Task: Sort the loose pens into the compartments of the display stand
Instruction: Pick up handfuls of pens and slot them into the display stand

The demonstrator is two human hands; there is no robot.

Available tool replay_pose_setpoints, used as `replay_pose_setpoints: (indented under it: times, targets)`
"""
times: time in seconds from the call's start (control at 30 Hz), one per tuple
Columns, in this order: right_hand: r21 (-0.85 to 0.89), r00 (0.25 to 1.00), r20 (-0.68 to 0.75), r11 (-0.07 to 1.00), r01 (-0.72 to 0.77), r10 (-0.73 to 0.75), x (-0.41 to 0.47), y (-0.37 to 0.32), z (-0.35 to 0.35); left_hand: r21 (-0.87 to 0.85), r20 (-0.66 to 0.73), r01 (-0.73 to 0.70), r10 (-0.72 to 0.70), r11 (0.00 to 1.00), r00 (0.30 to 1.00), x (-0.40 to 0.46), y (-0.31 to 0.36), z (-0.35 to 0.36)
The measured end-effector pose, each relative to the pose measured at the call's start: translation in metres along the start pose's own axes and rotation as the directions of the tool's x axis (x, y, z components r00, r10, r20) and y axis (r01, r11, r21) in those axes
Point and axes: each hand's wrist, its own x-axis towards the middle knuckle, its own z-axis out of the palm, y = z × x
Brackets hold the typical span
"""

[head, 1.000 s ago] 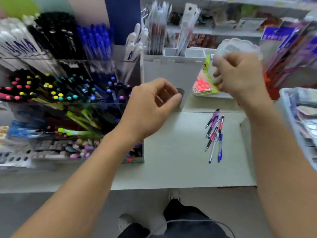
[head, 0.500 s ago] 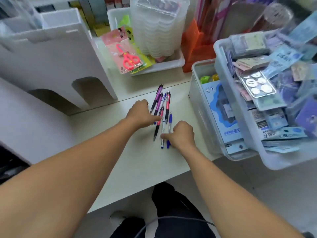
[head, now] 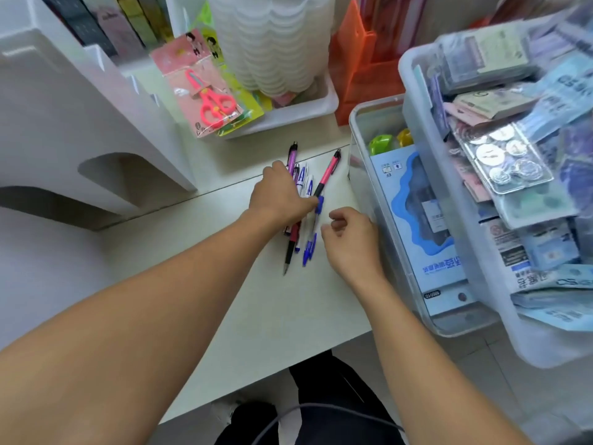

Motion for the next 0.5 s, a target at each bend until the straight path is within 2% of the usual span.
replay_pose_setpoints:
  times: [0.13,0.37,0.5]
  targets:
    - [-0.008,1.0,-0.004,1.0,0.005,-0.005,-0.007,0.008,-0.001,0.102,-0.043,0.007,-0.002,0.995,0.999,-0.001,0.018,0.01]
    - [-0.013,0.999,0.033,0.999,0.031,-0.031,-0.006,0.014,-0.001,0.183,-0.022,-0.04,0.045,0.982,0.999,0.008,0.022,0.015]
    - [0.009,0.999,0.023,0.999,0.037,-0.037,-0.007,0.018,0.005,0.144,-0.012,-0.095,0.098,0.985,0.995,0.006,0.006,0.007]
